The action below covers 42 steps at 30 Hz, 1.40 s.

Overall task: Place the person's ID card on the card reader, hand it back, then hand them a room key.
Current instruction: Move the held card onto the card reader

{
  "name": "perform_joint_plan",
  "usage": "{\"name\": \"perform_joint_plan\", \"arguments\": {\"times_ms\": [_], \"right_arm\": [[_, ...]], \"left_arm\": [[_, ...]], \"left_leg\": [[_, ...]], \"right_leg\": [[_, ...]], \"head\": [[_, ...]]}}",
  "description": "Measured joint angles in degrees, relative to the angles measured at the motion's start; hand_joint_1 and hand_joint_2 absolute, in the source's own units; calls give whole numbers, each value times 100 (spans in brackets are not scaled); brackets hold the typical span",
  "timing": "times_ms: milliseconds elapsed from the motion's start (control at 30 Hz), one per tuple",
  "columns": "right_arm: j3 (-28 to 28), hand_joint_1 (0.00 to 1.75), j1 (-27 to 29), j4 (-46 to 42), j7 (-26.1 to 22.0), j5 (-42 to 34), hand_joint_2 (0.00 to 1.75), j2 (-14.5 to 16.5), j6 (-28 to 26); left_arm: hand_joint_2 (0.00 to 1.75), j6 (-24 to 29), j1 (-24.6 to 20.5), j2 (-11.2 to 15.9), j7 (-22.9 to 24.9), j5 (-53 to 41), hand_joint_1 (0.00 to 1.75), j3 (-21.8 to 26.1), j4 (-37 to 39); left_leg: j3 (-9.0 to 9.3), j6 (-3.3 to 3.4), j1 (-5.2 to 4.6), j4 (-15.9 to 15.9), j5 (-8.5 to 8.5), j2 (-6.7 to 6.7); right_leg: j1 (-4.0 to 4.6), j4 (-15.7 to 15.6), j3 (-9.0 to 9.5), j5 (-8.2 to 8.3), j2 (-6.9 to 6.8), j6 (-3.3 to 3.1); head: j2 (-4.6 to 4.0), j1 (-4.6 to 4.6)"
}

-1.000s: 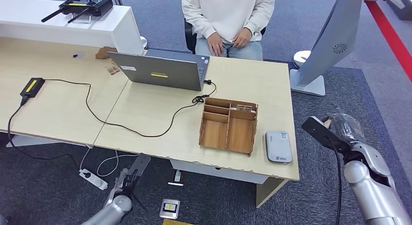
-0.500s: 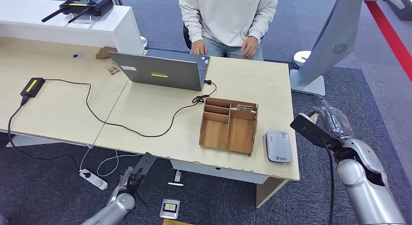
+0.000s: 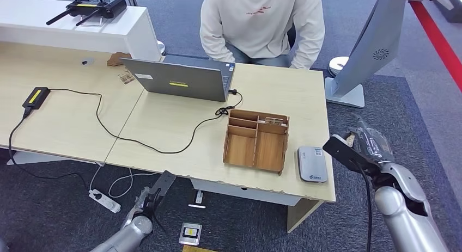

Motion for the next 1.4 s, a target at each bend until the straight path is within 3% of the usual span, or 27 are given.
{"name": "perform_joint_plan", "arguments": {"times_ms": [667, 1400], "right_arm": [[222, 175, -8, 263, -56, -41, 175, 362, 81], [321, 175, -42, 312, -54, -80, 175, 504, 98]], "left_arm": [[0, -144, -52, -29, -19, -39, 0, -1, 72], [0, -210, -55, -32, -17, -77, 0, -2, 76]], "left_leg": [[-3, 0, 0, 0, 0, -1], [-2, 0, 0, 0, 0, -1]], "right_leg": [[0, 1, 1, 0, -1, 0], [0, 2, 2, 0, -1, 0]], "head": [[0, 0], [0, 1]]}}
